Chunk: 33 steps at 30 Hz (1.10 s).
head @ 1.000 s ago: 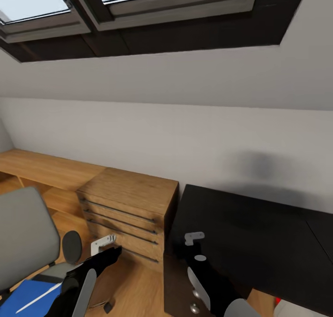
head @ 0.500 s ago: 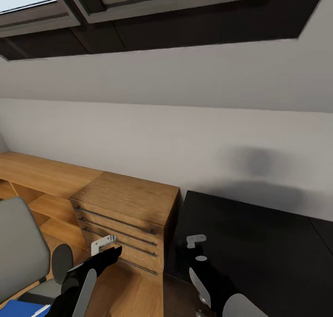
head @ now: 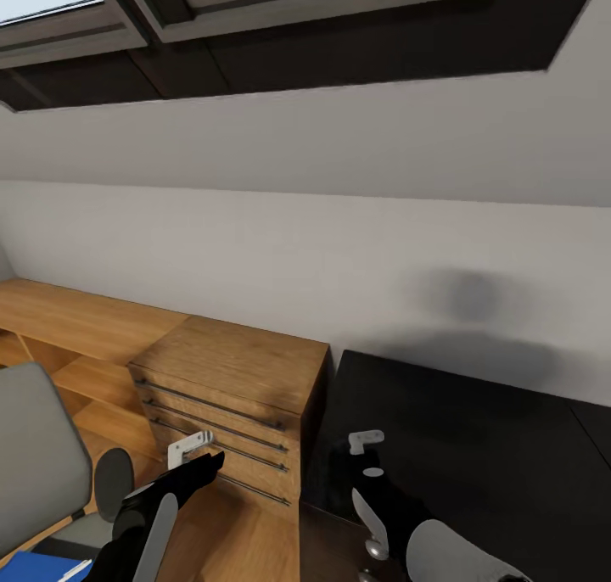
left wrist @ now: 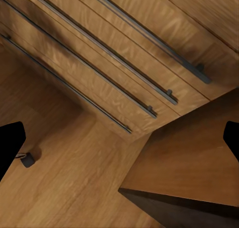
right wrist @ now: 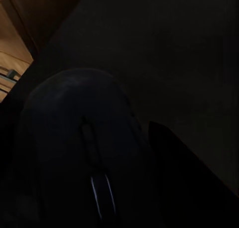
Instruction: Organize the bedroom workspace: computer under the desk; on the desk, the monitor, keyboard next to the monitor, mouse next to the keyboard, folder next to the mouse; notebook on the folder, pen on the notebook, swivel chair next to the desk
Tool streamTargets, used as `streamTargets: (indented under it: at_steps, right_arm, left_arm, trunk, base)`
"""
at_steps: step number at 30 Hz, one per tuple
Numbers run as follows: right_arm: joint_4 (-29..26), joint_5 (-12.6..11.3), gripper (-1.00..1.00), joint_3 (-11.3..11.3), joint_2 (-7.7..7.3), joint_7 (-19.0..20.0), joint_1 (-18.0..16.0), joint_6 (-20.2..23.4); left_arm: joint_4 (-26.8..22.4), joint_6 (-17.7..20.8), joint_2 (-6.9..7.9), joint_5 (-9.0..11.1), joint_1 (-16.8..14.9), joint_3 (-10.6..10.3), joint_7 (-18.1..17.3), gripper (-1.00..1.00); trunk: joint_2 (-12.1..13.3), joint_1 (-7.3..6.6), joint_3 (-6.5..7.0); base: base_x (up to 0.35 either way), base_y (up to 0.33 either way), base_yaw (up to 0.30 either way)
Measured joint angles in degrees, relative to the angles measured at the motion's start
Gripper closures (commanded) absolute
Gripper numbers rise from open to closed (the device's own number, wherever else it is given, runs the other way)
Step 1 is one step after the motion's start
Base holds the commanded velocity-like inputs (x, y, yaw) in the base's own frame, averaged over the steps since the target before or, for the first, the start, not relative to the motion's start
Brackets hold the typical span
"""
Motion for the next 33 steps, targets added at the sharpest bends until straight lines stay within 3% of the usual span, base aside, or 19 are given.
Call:
streamTargets:
  at_steps: [27, 33]
  right_arm:
    - [0.74, -0.17, 1.00, -0.02, 0.15, -0.19, -0.50, 2.74]
    - [0.77, -0.17, 1.00, -0.06, 0.25, -0.21, -0.50, 2.92]
  left_arm:
    - [-0.43, 0.09, -0.18, 0.24, 0.00, -0.03, 0.04, -1.00]
    - [-0.45, 0.09, -1.09, 0.19, 0.00, -0.01, 0.13, -1.00]
  trunk:
    - [0.00, 0.00, 0.00]
    - [-2.39, 1.31, -1.07]
  base:
    - [0.034, 0.000, 0.000]
    - [0.000, 0.000, 0.000]
